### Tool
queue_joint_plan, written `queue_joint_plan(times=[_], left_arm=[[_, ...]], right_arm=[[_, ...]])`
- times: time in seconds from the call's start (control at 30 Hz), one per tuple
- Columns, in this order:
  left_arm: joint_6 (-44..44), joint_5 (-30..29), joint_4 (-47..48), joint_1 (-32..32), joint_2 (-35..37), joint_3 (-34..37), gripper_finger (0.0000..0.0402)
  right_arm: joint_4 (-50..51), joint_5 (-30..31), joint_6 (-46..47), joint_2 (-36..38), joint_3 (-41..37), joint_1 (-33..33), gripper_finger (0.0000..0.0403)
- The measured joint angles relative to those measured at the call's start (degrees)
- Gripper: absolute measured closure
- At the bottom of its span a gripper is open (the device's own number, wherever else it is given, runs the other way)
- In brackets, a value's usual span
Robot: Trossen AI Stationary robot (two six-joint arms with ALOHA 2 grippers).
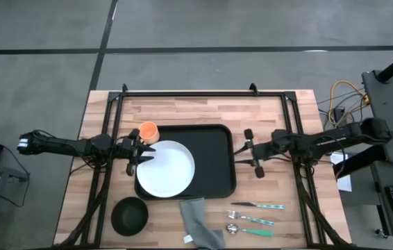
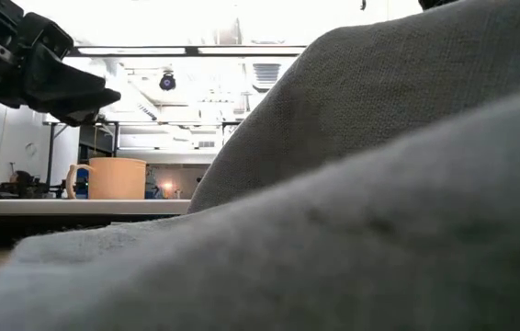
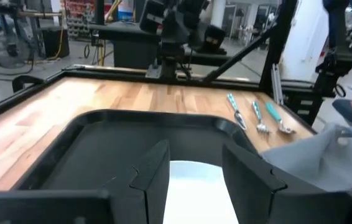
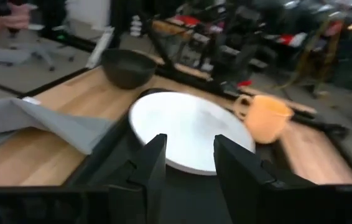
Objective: Set up tray
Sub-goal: Put the black bowl on the white plate
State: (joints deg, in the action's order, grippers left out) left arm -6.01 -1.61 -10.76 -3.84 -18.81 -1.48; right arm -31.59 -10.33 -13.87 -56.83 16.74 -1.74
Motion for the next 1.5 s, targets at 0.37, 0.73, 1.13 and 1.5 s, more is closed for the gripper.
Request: queue_joint_plan(times=[0.37,0.73,1.13,1.5], left_arm=[[-1.8,0.1,-1.9,0.0,-0.3,0.0,0.0274],[3.6,9.4,-9.0,0.0,-0.3,-0.4,0.0274],[10.8,17.5,-8.2,-1.5,-6.6,-8.2,0.0274],[17.2,17.2,13.8,-7.7,-28.2,-29.9,0.0274]], right_arm=[[-6.2,7.5,-1.0,16.9,-11.8,0.0,0.027],[2.1,7.5,-3.8,31.3,-16.2,0.0,0.0282],[13.9,8.6,-11.0,32.8,-16.2,0.0,0.0273],[20.7,23.6,-8.2,32.8,-16.2,0.0,0.0287]])
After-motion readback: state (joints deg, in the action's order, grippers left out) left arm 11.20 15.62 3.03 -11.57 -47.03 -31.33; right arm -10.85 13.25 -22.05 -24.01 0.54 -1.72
